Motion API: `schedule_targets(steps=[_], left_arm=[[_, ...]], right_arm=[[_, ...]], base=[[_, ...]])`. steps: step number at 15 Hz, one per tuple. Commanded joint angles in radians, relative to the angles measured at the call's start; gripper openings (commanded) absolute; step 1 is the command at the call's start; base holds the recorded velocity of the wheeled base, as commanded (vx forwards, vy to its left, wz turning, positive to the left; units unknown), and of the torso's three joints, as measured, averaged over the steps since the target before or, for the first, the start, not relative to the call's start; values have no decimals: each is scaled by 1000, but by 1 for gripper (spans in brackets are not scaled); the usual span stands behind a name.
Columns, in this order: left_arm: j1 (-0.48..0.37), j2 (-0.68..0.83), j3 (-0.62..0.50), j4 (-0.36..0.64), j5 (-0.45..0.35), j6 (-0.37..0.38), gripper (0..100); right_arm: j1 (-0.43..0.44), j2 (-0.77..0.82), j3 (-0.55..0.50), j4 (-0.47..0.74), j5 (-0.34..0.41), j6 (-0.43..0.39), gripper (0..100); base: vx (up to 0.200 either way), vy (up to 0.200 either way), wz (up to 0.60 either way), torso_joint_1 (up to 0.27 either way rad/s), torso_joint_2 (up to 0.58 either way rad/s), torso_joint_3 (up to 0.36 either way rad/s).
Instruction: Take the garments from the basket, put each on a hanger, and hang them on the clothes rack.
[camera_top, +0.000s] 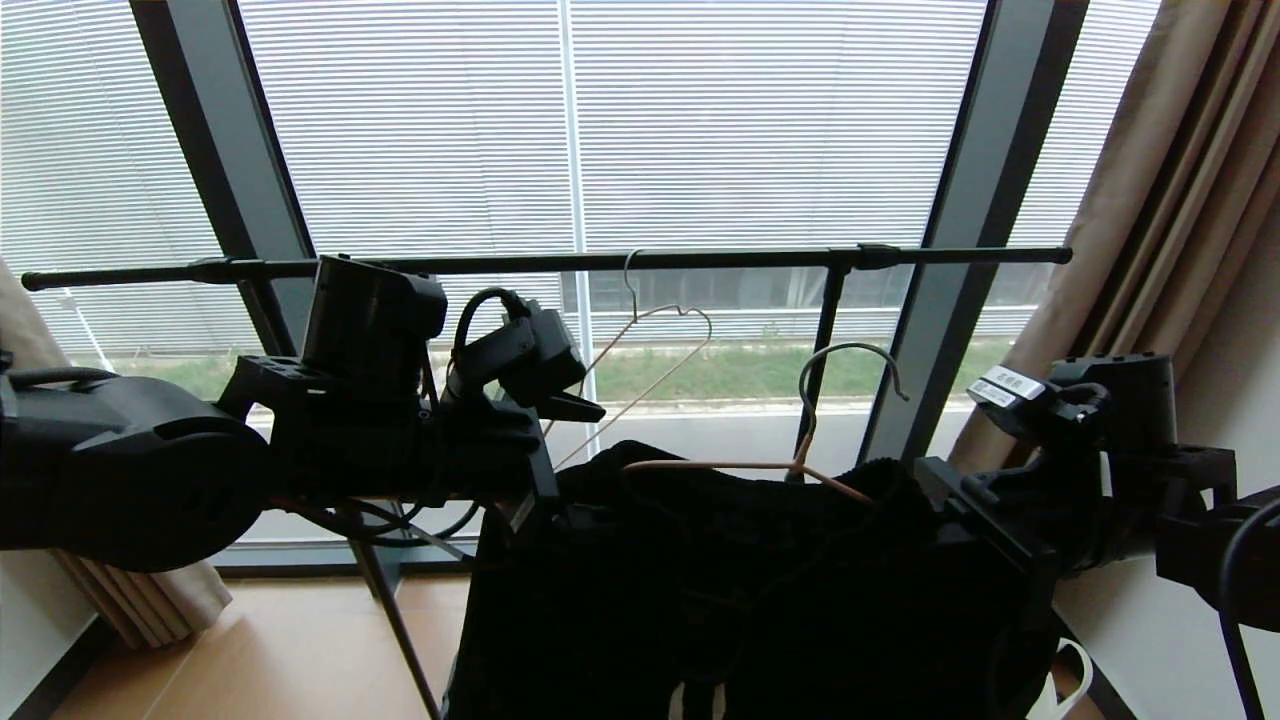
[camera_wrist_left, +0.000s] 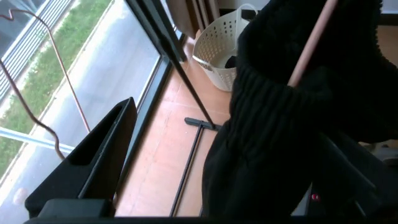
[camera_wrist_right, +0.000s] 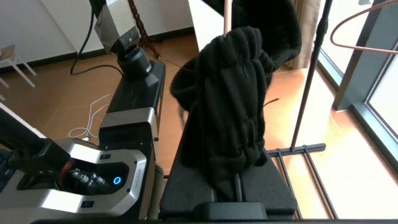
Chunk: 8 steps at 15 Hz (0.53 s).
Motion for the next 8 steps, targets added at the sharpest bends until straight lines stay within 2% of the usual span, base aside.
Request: schedule_targets(steps=[1, 5, 6, 8], left_arm=[[-21, 2, 4, 1, -1, 1, 100], [-29, 2, 37, 1, -4, 7, 100], [-30, 1, 44, 1, -5, 7, 0], [-30, 1, 43, 1, -7, 5, 0]], right_arm=[[7, -2, 0, 0, 2, 1, 0], [7, 2, -1, -2, 3, 1, 0], [7, 3, -1, -2, 3, 1, 0], [7, 8, -4, -2, 2, 1, 0]], base=[[0, 0, 0, 0, 0, 0], [0, 0, 0, 0, 0, 0], [0, 0, 0, 0, 0, 0], [0, 0, 0, 0, 0, 0]])
